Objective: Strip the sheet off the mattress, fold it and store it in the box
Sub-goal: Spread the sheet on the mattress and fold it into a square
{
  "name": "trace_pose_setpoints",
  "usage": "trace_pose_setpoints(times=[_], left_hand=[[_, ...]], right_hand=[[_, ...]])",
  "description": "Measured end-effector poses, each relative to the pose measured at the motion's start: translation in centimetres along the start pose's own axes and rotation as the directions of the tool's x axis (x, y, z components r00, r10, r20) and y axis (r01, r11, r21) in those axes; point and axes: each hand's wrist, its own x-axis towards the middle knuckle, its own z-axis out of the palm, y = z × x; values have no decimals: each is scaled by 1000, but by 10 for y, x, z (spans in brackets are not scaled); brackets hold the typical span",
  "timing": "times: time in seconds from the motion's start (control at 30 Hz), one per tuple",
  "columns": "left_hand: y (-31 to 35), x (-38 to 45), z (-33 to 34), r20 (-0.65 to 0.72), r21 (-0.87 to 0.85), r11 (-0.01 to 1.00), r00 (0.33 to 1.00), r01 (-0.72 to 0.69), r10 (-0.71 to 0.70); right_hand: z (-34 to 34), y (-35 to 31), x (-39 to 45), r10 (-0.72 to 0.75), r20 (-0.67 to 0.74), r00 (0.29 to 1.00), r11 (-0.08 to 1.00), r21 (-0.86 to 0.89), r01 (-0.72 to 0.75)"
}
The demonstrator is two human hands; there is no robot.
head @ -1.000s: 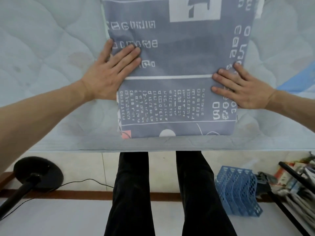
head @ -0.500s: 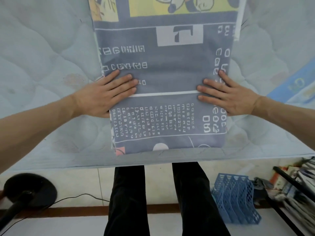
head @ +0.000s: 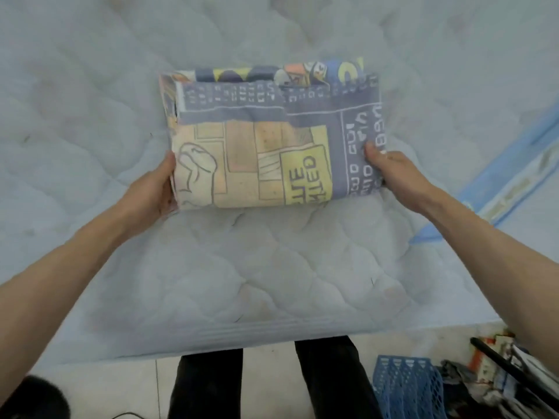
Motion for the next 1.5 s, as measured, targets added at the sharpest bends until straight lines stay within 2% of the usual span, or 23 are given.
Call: trace_pose_setpoints(times=[0.07,0.13,0.23,0.33,0.4,0.47,0.57,0.7,0.8,0.87,0.97,1.07,1.17,1.27,1.33,1.4,1.47,1.5], left_hand=[[4,-2,0,48,9,1000,999,16,-16],[1,-4,3,17,66,997,1000,-27,25],[2,-4,6,1,100,990,995,-97,97],[23,2,0,-21,88,986,990,-139,141],[37,10,3,-28,109,973,978,-203,207],[46,17,9,3,53,964,966,-260,260],[47,21,12,13,-33,964,965,-263,263],[33,21,11,-60,-169,964,978,-207,199],[39,28,7,-101,-155,967,977,-204,190],[49,32,7,-147,-92,971,968,-219,204],[62,38,15,-291,203,923,880,-326,375],[67,47,29,-391,288,877,789,-384,474],[66,56,39,-462,387,851,724,-355,512],[63,61,44,-498,531,798,658,-284,565],[63,60,47,-520,612,751,591,-246,617],[65,61,55,-542,722,670,461,-171,702],[66,66,69,-508,843,536,261,-44,821],[66,68,81,-420,901,433,208,-19,883]], right_hand=[[12,-2,9,25,-42,999,996,82,-22],[18,3,11,52,-40,998,985,165,-45],[14,6,10,61,65,996,962,263,-76],[7,1,15,-18,137,990,936,351,-31],[2,-8,20,-64,195,979,932,361,-11],[-1,-17,28,-82,237,968,939,344,-5],[0,-27,41,-72,255,964,933,358,-26],[8,-24,52,-24,186,982,914,403,-54],[17,-20,55,1,105,995,909,414,-45],[25,-24,55,40,-3,999,927,373,-36],[38,-30,54,-21,-241,970,981,183,66],[49,-28,52,-133,-465,875,988,9,155],[61,-26,54,-213,-588,780,976,-160,147],[76,-30,57,-294,-676,676,940,-333,76],[84,-40,60,-373,-701,608,899,-436,49],[86,-58,69,-503,-681,532,820,-570,45],[90,-80,83,-711,-514,480,625,-775,96],[93,-90,91,-797,-368,479,489,-859,155]])
